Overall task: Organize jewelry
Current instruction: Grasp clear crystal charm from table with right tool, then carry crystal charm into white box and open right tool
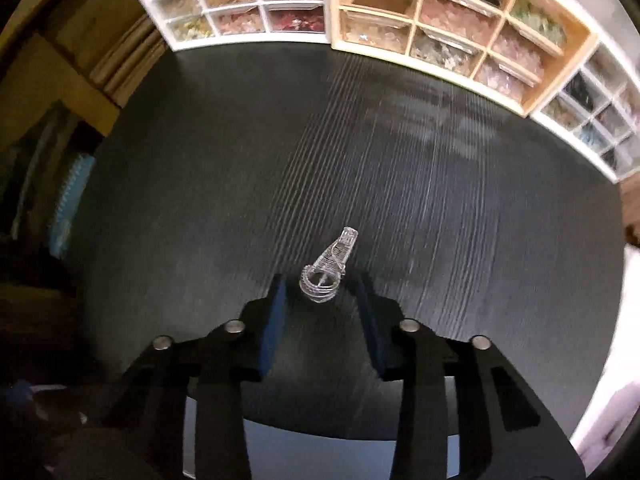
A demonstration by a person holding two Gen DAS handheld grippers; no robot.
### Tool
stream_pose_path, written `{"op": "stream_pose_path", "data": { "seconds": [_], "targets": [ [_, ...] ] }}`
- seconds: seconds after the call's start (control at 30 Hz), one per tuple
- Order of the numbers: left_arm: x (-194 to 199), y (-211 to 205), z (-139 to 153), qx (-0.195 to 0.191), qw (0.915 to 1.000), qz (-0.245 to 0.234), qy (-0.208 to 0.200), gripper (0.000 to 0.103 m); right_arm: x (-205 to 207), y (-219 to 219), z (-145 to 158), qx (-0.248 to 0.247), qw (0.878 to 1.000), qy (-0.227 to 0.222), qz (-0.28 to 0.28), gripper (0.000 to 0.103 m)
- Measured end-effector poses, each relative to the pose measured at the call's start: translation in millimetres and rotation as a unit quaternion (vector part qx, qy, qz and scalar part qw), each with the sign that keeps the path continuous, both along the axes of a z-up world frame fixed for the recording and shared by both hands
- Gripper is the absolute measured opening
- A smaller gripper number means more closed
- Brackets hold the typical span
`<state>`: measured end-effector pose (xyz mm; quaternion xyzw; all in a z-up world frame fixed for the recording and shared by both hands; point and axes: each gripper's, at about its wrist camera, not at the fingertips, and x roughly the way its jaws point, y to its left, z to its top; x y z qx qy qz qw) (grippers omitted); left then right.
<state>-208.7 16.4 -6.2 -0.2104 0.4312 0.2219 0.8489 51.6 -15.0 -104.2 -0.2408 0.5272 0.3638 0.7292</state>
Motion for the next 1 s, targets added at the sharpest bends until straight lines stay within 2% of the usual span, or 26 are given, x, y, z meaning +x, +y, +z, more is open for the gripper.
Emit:
{"op": "stream_pose_path", "data": {
  "seconds": [0.07, 0.1, 0.33, 0.77, 1.0],
  "targets": [
    [-0.2, -1.7, 1.3, 0.002, 1.0000, -0.002, 0.000, 0.099, -1.2, -2.7, 0.1, 0.005, 1.000, 0.001, 0.003, 0.021],
    [0.2, -2.4, 1.4, 0.003, 1.0000, -0.001, 0.000, 0.099, -1.3, -4.0, 0.0, 0.009, 1.000, 0.003, 0.003, 0.020],
    [1.3, -6.3, 1.5, 0.006, 1.0000, 0.000, 0.008, 0.099, 0.4, -18.6, 8.6, 0.028, 0.999, 0.011, 0.016, 0.020],
    [11.0, -17.1, 3.4, 0.020, 0.9996, -0.001, 0.022, 0.099, -19.3, -81.7, 82.3, 0.103, 0.991, -0.017, 0.081, 0.020],
    [16.5, -24.5, 3.5, 0.025, 0.9992, -0.004, 0.030, 0.099, -48.0, -112.5, 96.8, 0.132, 0.985, -0.021, 0.110, 0.020]
  ]
}}
